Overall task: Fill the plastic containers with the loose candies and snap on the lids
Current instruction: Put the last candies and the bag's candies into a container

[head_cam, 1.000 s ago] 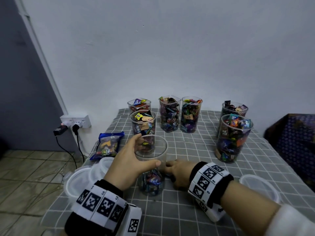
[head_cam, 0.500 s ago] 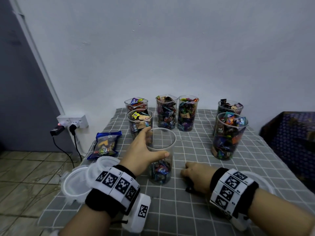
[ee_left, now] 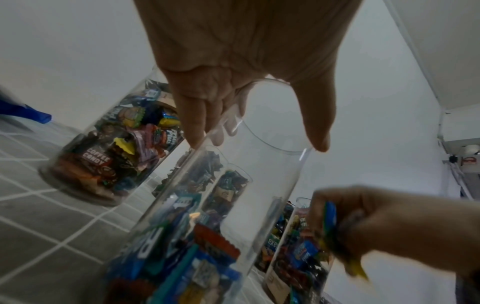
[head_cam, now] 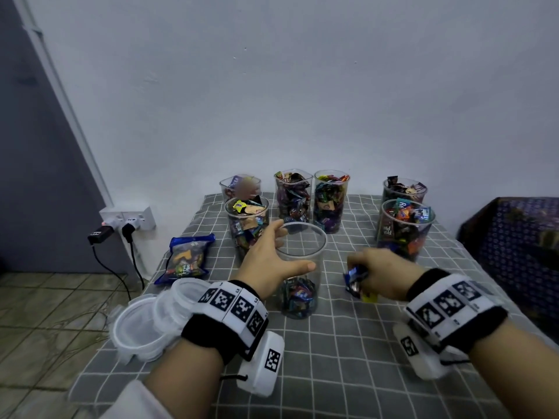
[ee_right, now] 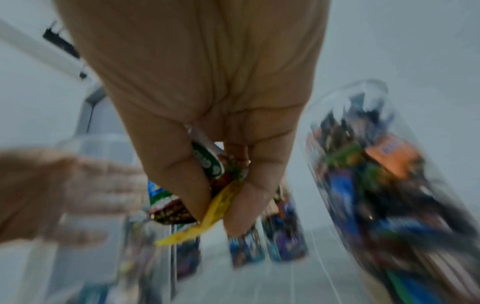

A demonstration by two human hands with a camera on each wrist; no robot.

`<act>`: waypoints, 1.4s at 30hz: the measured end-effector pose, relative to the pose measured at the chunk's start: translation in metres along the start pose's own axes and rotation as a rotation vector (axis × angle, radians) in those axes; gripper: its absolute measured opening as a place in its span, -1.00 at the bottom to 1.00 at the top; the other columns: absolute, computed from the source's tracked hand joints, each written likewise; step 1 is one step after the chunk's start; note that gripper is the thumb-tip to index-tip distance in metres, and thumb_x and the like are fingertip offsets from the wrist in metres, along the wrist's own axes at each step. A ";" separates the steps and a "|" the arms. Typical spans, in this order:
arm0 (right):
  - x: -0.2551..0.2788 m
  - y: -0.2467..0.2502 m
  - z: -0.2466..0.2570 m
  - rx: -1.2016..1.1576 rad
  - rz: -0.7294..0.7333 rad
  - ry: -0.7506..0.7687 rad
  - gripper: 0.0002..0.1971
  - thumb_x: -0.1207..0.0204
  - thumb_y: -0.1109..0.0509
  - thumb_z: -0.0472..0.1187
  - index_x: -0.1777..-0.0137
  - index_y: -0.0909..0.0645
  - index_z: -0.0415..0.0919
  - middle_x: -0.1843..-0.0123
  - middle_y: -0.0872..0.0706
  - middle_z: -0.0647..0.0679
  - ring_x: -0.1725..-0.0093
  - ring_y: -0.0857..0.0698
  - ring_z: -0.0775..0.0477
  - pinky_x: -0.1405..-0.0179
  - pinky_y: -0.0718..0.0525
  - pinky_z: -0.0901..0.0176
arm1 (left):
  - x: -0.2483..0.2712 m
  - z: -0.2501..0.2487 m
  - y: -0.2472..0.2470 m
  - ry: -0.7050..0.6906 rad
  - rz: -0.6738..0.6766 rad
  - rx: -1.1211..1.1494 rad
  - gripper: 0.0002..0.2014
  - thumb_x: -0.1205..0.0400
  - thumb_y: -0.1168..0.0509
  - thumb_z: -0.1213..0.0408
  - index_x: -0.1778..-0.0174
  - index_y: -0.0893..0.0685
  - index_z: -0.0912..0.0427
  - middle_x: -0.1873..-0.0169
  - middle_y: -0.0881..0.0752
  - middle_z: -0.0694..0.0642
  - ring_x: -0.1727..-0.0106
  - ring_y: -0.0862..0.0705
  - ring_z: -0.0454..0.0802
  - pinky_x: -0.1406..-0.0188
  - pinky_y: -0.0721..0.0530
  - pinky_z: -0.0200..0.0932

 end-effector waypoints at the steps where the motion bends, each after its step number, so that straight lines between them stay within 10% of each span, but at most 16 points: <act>1: 0.002 0.013 0.001 -0.049 -0.060 0.011 -0.84 -0.54 -0.30 -0.34 -0.06 -0.54 -0.13 -0.02 -0.60 -0.05 0.00 -0.62 -0.02 0.05 -0.59 0.19 | -0.001 0.000 -0.001 -0.002 0.004 0.002 -0.04 -0.32 -0.59 0.12 -0.58 -0.19 0.01 -0.43 -0.45 -0.04 -0.42 -0.43 -0.06 -0.48 -0.40 0.07; 5: 0.009 0.063 0.015 -0.246 -0.286 0.058 -0.73 -0.49 -0.34 -0.39 0.26 -0.43 0.01 0.20 -0.53 0.09 0.23 -0.57 0.07 0.38 -0.41 0.37 | -0.003 -0.003 -0.005 -0.014 0.018 0.014 -0.04 -0.33 -0.59 0.13 -0.58 -0.20 0.01 -0.41 -0.45 -0.03 -0.37 -0.45 -0.10 -0.45 -0.44 0.02; 10: -0.003 0.085 0.046 -0.237 -0.374 0.157 -0.84 -0.40 -0.35 -0.42 0.12 -0.54 -0.15 0.15 -0.57 -0.06 0.11 -0.60 -0.13 0.15 -0.56 0.11 | -0.003 -0.001 -0.005 -0.012 0.022 0.040 -0.03 -0.31 -0.60 0.13 -0.58 -0.19 0.00 -0.41 -0.45 -0.05 -0.39 -0.44 -0.09 -0.44 -0.45 0.05; 22: -0.029 0.058 0.062 -0.144 -0.320 0.205 -0.87 -0.45 -0.41 -0.27 0.03 -0.59 -0.09 0.00 -0.50 -0.02 0.00 -0.49 0.00 0.06 -0.42 0.22 | -0.005 0.006 -0.007 -0.015 0.013 0.074 -0.03 -0.29 -0.62 0.11 -0.56 -0.22 -0.06 -0.33 -0.47 -0.16 -0.42 -0.44 -0.11 -0.46 -0.45 0.08; 28: -0.023 0.040 0.057 -0.308 -0.548 0.220 -0.61 -0.45 -0.47 -0.08 -0.26 -0.58 -0.11 -0.10 -0.53 0.00 -0.11 -0.53 0.03 -0.03 -0.46 0.22 | -0.004 0.006 -0.008 -0.031 0.000 0.100 -0.06 -0.30 -0.61 0.14 -0.55 -0.23 -0.06 -0.27 -0.46 -0.21 -0.36 -0.45 -0.17 -0.44 -0.46 0.06; 34: -0.028 -0.008 0.053 -0.832 -0.414 0.184 0.29 -0.03 -0.58 0.27 -0.67 0.14 -0.01 -0.62 -0.20 -0.04 -0.59 -0.24 -0.03 -0.57 -0.26 -0.06 | -0.002 0.006 -0.008 -0.016 0.019 0.106 0.04 -0.16 -0.56 0.08 -0.57 -0.21 -0.05 -0.31 -0.45 -0.19 -0.42 -0.45 -0.11 -0.46 -0.45 0.07; 42: -0.031 -0.030 0.050 -1.141 -0.429 0.151 0.08 -0.16 -0.69 -0.08 -0.58 -0.07 -0.02 -0.34 -0.46 0.06 -0.39 -0.42 0.07 -0.44 -0.38 0.10 | -0.001 0.008 -0.004 0.025 0.089 0.132 0.26 -0.11 -0.61 0.09 -0.65 0.04 0.00 -0.45 -0.37 -0.13 -0.44 -0.36 -0.17 -0.49 -0.39 -0.06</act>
Point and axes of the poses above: each hand's wrist, its own x-axis away from the middle knuckle, its own y-axis out of the back of the hand, z = x × y, the point moved 2 cm from there along -x, towards the middle knuckle
